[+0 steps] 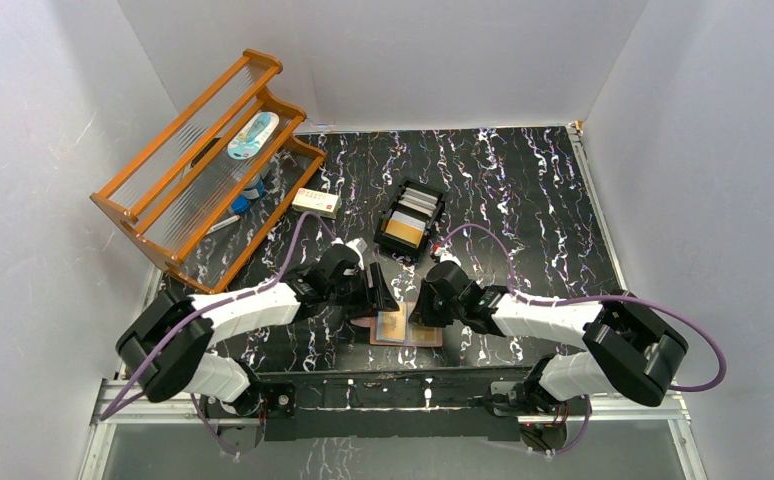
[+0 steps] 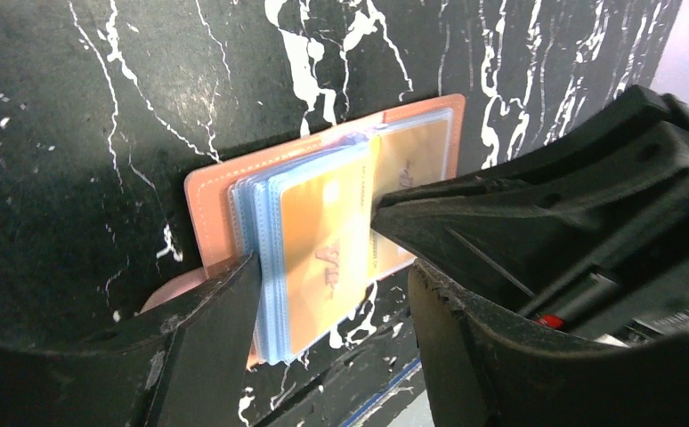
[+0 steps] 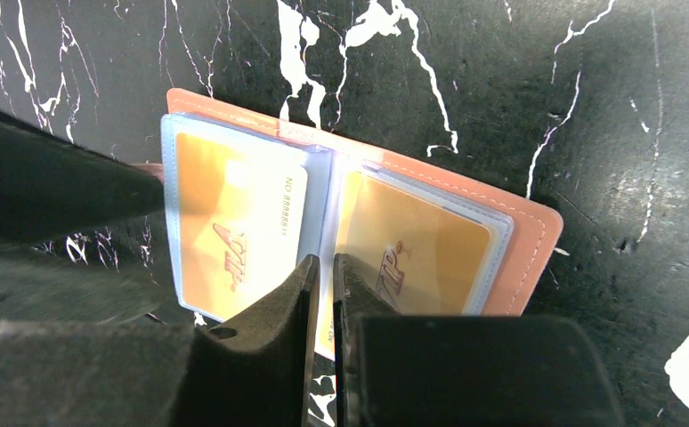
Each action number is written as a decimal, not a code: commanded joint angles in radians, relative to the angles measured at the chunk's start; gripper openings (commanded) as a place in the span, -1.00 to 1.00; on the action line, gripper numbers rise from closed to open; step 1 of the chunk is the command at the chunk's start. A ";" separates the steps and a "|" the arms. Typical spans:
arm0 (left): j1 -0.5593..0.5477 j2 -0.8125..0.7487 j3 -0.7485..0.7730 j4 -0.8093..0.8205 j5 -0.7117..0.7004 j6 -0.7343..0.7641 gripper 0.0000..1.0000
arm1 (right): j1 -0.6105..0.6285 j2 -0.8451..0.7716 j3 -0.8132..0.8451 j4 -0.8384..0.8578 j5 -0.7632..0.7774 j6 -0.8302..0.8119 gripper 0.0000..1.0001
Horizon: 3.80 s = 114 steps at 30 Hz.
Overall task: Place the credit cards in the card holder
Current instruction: Turn over the card slot in the card holder.
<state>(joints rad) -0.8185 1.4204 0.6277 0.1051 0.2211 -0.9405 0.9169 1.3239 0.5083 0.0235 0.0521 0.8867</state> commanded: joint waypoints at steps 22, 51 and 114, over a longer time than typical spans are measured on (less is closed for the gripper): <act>-0.003 0.025 -0.002 0.015 0.031 0.043 0.30 | 0.003 0.031 -0.006 -0.018 0.011 -0.010 -0.62; -0.003 0.040 0.010 -0.068 -0.019 0.056 0.31 | 0.003 0.099 0.010 0.011 -0.007 -0.021 -0.64; -0.011 0.019 0.017 -0.034 -0.018 0.031 0.31 | 0.004 0.113 0.010 0.027 -0.020 -0.017 -0.68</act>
<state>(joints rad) -0.8249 1.4250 0.6476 0.0681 0.2058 -0.9192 0.9165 1.3956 0.5278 0.0856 0.0128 0.8860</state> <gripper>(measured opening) 0.655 0.162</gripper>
